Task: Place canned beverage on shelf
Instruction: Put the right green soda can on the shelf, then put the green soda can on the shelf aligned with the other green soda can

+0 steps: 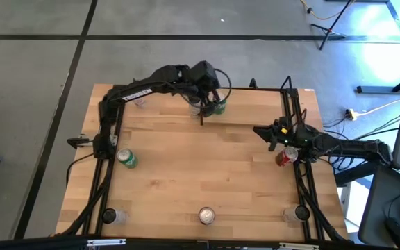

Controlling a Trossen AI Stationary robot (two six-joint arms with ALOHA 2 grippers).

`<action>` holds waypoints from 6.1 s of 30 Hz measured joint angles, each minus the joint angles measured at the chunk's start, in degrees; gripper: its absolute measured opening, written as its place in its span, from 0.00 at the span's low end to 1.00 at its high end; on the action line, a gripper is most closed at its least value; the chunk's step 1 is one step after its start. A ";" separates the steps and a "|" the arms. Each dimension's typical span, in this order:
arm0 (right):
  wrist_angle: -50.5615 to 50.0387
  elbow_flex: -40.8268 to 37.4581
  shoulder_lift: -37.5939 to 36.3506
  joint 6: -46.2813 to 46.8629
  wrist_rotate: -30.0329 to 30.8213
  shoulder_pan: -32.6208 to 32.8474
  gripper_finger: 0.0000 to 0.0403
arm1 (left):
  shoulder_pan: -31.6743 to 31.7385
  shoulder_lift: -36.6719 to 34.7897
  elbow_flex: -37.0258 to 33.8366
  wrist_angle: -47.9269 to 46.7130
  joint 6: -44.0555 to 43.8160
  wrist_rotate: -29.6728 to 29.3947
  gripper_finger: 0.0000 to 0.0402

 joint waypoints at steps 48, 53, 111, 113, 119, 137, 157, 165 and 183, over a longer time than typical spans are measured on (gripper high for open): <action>-5.40 48.78 76.67 -29.89 -4.45 -18.88 0.10 | 1.12 -50.10 -59.90 23.46 -5.21 3.55 0.96; -11.68 50.49 76.01 -31.26 -4.69 -18.77 0.10 | 1.12 -50.14 -59.89 22.67 -6.43 6.80 0.96; -22.27 52.71 63.38 -44.74 -8.12 -12.00 0.10 | -23.76 -54.12 -80.86 -14.78 -72.20 10.46 0.80; -22.81 52.71 63.35 -44.71 -8.12 -12.00 0.10 | -23.76 -54.19 -80.84 -14.45 -68.52 10.61 0.73; -33.22 52.56 61.21 -40.56 -18.15 -11.96 0.10 | -22.80 -53.79 -76.41 -13.93 -56.27 10.62 0.62; -35.51 42.74 47.33 -35.65 -26.13 -11.43 0.10 | -14.75 -14.86 -35.31 -12.75 -16.54 8.09 0.62; -40.68 42.77 47.46 -39.43 -24.49 -11.63 0.10 | -15.02 13.42 -8.64 -12.14 -8.86 8.27 0.68; -39.23 42.77 47.46 -39.52 -23.96 -11.63 0.13 | -16.26 13.51 -6.95 -10.95 -8.75 8.14 0.87; -14.96 42.83 49.64 -37.06 -23.61 1.34 0.87 | -20.48 -1.09 -0.24 -19.30 -5.61 1.28 0.91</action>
